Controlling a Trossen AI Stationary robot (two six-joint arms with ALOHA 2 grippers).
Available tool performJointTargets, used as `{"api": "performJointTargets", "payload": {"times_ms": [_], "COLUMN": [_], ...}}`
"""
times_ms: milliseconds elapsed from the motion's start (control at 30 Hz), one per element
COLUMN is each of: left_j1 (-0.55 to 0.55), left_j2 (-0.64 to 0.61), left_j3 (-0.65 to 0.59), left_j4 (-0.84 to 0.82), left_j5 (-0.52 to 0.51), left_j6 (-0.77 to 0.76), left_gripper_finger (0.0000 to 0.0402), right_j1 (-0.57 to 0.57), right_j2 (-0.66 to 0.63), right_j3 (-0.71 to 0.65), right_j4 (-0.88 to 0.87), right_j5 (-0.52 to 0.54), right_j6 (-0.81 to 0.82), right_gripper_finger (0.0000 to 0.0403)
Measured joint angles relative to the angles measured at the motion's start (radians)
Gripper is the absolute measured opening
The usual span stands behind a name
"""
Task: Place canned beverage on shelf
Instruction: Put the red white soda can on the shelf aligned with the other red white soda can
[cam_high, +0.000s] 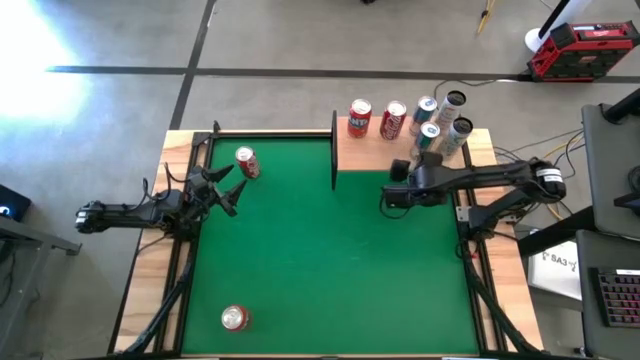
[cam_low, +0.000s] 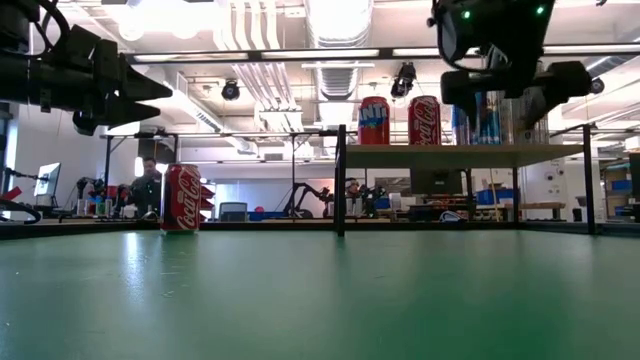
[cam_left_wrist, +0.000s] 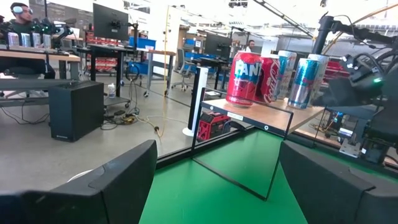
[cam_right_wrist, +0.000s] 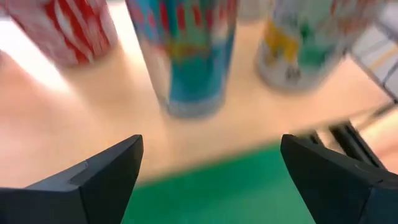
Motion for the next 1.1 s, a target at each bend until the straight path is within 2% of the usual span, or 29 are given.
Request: {"api": "performJointTargets", "payload": {"times_ms": [333,533,733,867,1100], "left_j1": [0.0,0.0,0.0,0.0,0.0], "left_j2": [0.0,0.0,0.0,0.0,0.0], "left_j3": [0.0,0.0,0.0,0.0,0.0], "left_j4": [0.0,-0.001,0.0,-0.001,-0.001], "left_j5": [0.0,0.0,0.0,0.0,0.0], "left_j6": [0.0,0.0,0.0,0.0,0.0], "left_gripper_finger": [0.0324,0.0324,0.0324,0.0324,0.0324], "right_j1": [0.113,0.194,0.267,0.292,0.293], "right_j2": [-0.086,-0.062,0.026,0.105,0.261], "right_j3": [0.0,0.0,0.0,0.0,0.0], "right_j4": [0.009,0.045,0.22,0.443,0.837], "right_j5": [-0.376,-0.567,-0.589,-0.583,-0.58], "right_j6": [0.0,0.018,-0.052,-0.094,-0.268], "right_gripper_finger": [0.0373,0.0373,0.0373,0.0373,0.0373]}}
